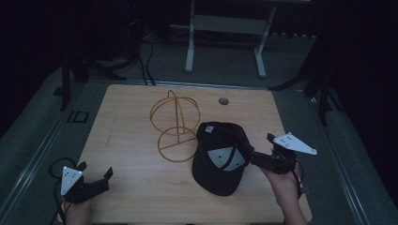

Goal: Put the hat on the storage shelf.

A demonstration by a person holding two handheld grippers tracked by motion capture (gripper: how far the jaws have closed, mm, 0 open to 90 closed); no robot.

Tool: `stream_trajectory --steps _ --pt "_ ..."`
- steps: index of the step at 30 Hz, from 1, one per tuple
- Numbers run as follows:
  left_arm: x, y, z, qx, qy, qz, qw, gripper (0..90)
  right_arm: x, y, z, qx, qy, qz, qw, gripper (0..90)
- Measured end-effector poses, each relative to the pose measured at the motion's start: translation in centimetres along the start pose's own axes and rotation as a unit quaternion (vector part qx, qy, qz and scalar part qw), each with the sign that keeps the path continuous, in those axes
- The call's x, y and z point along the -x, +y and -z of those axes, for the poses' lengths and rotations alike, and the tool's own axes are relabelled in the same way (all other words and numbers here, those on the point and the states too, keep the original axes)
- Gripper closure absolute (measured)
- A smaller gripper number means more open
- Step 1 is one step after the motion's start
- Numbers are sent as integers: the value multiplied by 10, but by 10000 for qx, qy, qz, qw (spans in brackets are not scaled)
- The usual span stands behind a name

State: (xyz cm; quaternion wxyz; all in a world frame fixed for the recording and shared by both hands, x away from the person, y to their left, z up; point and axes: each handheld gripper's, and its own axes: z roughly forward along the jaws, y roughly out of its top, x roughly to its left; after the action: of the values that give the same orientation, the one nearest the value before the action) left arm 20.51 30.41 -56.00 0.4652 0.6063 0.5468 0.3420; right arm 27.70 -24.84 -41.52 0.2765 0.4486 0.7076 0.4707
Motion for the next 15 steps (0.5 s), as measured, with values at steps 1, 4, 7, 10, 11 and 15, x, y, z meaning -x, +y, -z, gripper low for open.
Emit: stream_trajectory --steps 1,4,7,10,11,15 --pt "0 0 0 3 -6 5 10000 4 -4 -1 -6 -66 56 12 10000 139" --pt "0 0 0 12 -17 1 10000 4 -10 -5 -20 -236 65 73 9997 151" --pt "0 0 0 12 -26 2 10000 4 -11 -11 -37 -457 -32 85 9989 187" --pt "0 0 0 15 -32 9 10000 4 -11 -17 -49 -662 -184 172 9975 223" --pt "0 0 0 14 -40 11 10000 4 -11 -19 -53 -742 -184 132 9970 239" --pt "0 0 1 12 -50 15 10000 4 -10 -28 -65 -1039 -235 186 9941 373"
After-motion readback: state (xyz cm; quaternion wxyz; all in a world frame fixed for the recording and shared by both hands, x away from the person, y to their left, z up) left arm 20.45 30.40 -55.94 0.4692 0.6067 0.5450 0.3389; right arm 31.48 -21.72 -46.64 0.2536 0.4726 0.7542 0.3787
